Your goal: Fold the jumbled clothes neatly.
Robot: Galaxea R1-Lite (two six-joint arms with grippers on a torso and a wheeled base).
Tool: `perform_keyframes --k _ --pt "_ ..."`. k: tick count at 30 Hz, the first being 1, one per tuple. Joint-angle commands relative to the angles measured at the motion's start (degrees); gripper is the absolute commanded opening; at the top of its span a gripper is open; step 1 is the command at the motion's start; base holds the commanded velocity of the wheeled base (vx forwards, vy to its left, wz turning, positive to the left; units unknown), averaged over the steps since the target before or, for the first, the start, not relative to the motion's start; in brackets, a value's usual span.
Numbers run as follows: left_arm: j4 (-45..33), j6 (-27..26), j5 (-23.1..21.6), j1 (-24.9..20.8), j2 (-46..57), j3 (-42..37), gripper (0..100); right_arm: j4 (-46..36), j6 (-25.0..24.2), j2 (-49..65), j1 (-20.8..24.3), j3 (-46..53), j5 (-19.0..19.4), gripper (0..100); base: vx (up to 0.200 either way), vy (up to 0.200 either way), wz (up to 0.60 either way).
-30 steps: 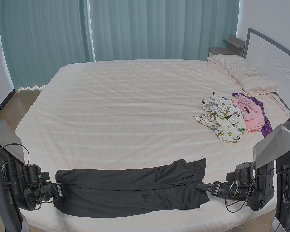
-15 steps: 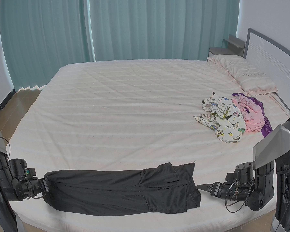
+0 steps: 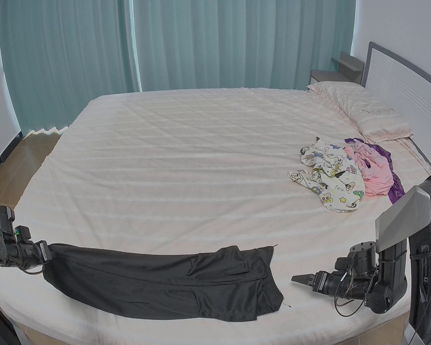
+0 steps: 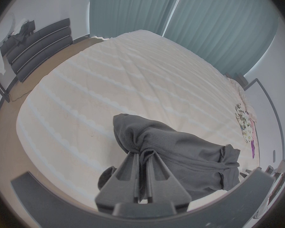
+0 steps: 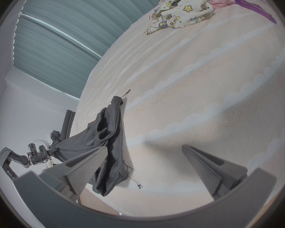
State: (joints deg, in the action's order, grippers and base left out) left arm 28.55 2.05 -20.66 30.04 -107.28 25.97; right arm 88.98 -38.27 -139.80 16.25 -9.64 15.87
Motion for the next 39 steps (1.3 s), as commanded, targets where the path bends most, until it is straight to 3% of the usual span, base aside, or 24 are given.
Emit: perform_keyframes --k 1,4,7,9,10,12,15,16,18,22,27,39 --pt "-5.6 0.4 1.8 -5.6 9.5 0.7 0 0.7 0.1 -0.1 0.0 0.0 0.0 100 0.000 0.000 0.00" --pt "-11.5 4.1 8.4 -14.5 12.7 0.9 0 0.7 0.1 -0.1 0.0 0.0 0.0 100 0.000 0.000 0.00" --pt "-12.6 12.8 14.2 -24.7 14.4 1.8 0 0.7 0.1 -0.1 0.0 0.0 0.0 100 0.000 0.000 0.00" --pt "-12.7 13.9 15.0 -26.1 14.4 2.1 0 0.7 0.1 -0.1 0.0 0.0 0.0 100 0.000 0.000 0.00" --pt "-14.1 18.4 20.0 -32.9 14.0 3.5 0 0.7 0.1 -0.1 -0.1 -0.1 0.0 100 0.000 0.000 0.00" --pt "-16.0 20.7 23.6 -37.8 13.8 4.4 0 0.7 0.1 -0.1 0.0 -0.1 0.0 100 0.000 0.000 0.00" --pt "-20.3 24.8 27.2 -46.2 13.7 6.3 0 0.7 0.1 -0.1 0.0 -0.1 0.0 100 0.000 0.000 0.00" --pt "-20.3 24.8 27.2 -46.2 13.7 6.3 0 0.7 0.1 -0.1 0.0 -0.1 0.0 100 0.000 0.000 0.00" --pt "-24.7 29.6 29.1 -53.2 12.4 10.7 0 0.7 0.1 -0.1 -0.1 -0.2 0.0 100 0.000 0.000 0.00" --pt "-30.7 34.3 32.0 -59.4 9.0 17.3 0 0.7 0.1 -0.1 0.0 -0.2 0.0 100 0.000 0.000 0.00" --pt "-34.4 38.6 32.4 -65.5 4.2 24.5 0 0.7 0.6 -0.2 -0.1 -0.2 0.0 100 0.000 0.000 0.00" --pt "-37.6 40.3 34.4 -75.4 -3.9 38.9 0 0.7 1.4 -0.6 -0.1 -0.2 0.0 100 0.000 0.000 0.00"
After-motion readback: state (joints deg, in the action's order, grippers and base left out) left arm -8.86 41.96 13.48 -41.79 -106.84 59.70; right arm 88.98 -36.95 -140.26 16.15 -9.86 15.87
